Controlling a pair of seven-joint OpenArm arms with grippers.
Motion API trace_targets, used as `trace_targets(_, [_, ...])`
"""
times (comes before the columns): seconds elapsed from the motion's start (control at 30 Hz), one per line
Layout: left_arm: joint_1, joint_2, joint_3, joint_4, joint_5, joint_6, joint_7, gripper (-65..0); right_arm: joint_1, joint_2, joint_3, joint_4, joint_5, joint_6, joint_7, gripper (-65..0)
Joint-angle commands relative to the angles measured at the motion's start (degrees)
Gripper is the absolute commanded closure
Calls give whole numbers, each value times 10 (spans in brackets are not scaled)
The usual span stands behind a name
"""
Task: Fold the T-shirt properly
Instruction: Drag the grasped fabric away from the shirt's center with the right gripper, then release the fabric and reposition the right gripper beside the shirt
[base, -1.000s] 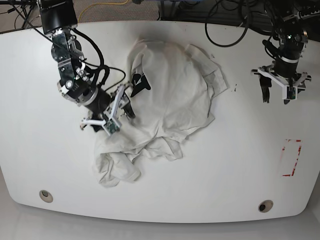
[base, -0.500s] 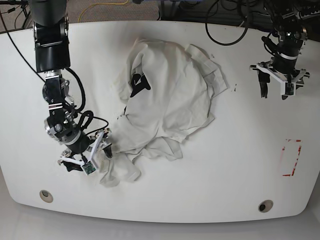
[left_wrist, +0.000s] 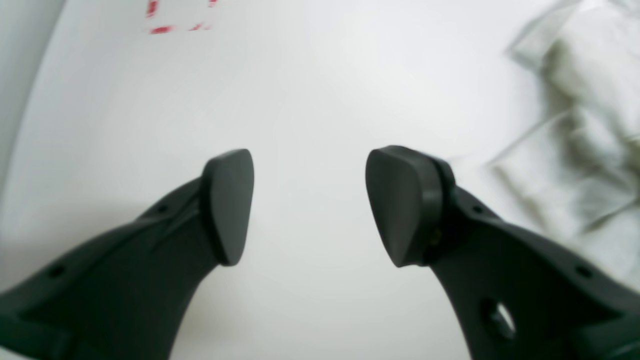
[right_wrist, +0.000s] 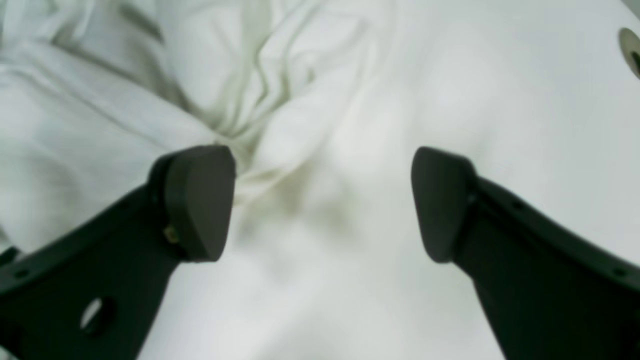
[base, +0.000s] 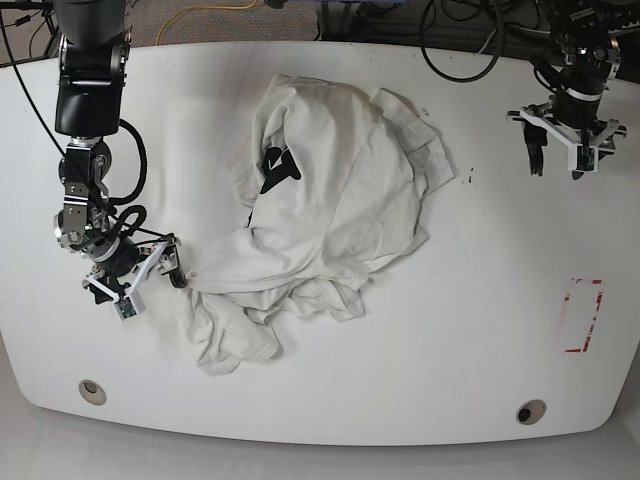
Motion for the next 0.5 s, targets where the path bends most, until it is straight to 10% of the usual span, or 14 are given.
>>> trace_targets(0.0, [10, -6, -3, 10, -4, 0, -14, -384, 6, 14, 22, 2, 0, -9, 28, -541])
trace_targets(0.47, [66, -17, -10, 25, -8, -32, -10, -379, 51, 25, 105, -155, 7, -4, 59, -544])
